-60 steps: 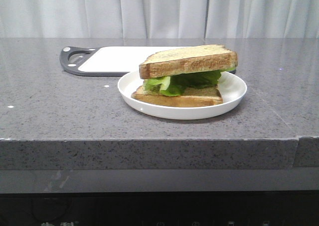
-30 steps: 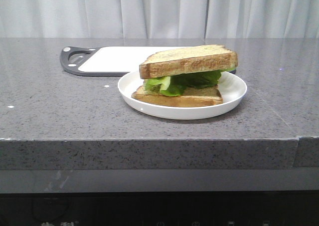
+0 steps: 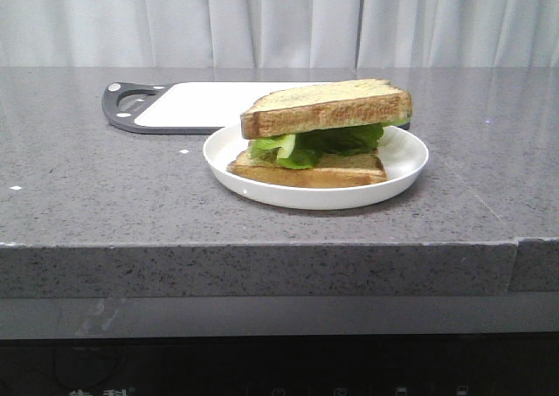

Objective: Left arm grabs bread, right arm adds lettuce

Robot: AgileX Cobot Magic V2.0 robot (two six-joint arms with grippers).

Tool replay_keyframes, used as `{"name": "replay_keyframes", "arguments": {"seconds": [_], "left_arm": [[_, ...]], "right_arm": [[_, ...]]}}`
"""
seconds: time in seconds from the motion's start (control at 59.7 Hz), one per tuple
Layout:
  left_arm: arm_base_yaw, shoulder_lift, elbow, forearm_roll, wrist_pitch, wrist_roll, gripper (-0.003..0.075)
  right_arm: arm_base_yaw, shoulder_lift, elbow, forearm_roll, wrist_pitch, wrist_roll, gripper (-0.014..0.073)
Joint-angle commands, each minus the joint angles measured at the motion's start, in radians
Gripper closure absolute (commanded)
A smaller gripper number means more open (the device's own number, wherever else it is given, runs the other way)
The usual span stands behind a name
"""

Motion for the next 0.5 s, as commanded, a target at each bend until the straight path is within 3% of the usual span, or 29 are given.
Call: {"name": "replay_keyframes", "arguments": {"seconds": [0.0, 0.184, 0.486], "left_arm": [[0.001, -0.02, 0.005, -0.003, -0.085, -0.007, 0.0741], [0.001, -0.02, 0.005, -0.003, -0.085, -0.007, 0.0741], [0.001, -0.02, 0.005, -0.003, -0.085, -0.007, 0.0741]], "right_arm": [[-0.081, -0.041, 0.041, -0.005, -0.11, 0.018, 0.0662], [-0.239, -0.163, 0.193, -0.005, -0.075, 0.09, 0.0662], [-0.25, -0.167, 0.207, -0.005, -0.046, 0.106, 0.0662]]}}
